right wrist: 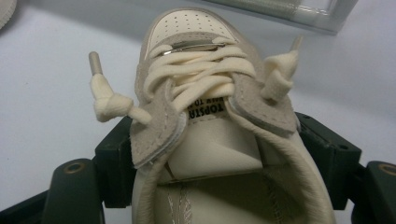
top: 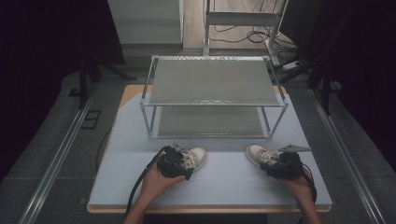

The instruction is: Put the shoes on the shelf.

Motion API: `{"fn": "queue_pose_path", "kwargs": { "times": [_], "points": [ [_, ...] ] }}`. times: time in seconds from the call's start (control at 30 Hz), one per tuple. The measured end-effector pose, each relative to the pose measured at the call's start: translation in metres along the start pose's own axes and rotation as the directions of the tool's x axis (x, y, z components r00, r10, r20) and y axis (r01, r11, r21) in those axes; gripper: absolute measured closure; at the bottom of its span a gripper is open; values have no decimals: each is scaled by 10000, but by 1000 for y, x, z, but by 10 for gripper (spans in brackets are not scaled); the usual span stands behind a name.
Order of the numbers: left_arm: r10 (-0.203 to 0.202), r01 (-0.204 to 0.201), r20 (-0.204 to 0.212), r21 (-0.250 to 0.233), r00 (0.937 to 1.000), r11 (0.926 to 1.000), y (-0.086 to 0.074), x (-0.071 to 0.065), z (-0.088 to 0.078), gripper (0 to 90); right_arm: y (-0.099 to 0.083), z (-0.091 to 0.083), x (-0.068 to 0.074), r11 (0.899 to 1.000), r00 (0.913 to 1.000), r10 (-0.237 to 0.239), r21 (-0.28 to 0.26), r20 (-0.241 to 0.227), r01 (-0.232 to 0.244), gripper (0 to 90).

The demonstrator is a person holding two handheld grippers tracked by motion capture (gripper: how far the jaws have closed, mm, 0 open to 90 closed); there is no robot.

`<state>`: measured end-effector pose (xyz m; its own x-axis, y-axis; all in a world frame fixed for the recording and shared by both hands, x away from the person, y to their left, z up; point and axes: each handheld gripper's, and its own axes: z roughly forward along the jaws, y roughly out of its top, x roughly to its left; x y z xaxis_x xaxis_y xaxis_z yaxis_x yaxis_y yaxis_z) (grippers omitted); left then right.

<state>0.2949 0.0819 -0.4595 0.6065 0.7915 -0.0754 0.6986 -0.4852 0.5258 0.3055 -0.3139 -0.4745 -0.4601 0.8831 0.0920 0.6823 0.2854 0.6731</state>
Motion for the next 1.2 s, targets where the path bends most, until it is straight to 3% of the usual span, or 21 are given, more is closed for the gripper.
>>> {"fn": "queue_pose_path", "kwargs": {
  "times": [0.3,0.5,0.73,1.2],
  "points": [
    [82,-82,29,-163,10000,9998,-2,1,-1,296,-2,-1,0,9999,10000,-6,-134,-77,5,272],
    [-90,101,177,-595,9998,9982,-3,2,-7,300,-2,-5,1,9996,9995,-4,-279,-324,-5,278],
    [-227,248,213,-1062,9995,9940,5,5,-19,300,4,-13,8,9975,9991,-86,-706,-419,56,280],
    [-405,425,180,-1267,9990,9910,20,11,-20,302,18,-9,18,9947,9982,-184,-1020,-570,125,281]
  ]
}}
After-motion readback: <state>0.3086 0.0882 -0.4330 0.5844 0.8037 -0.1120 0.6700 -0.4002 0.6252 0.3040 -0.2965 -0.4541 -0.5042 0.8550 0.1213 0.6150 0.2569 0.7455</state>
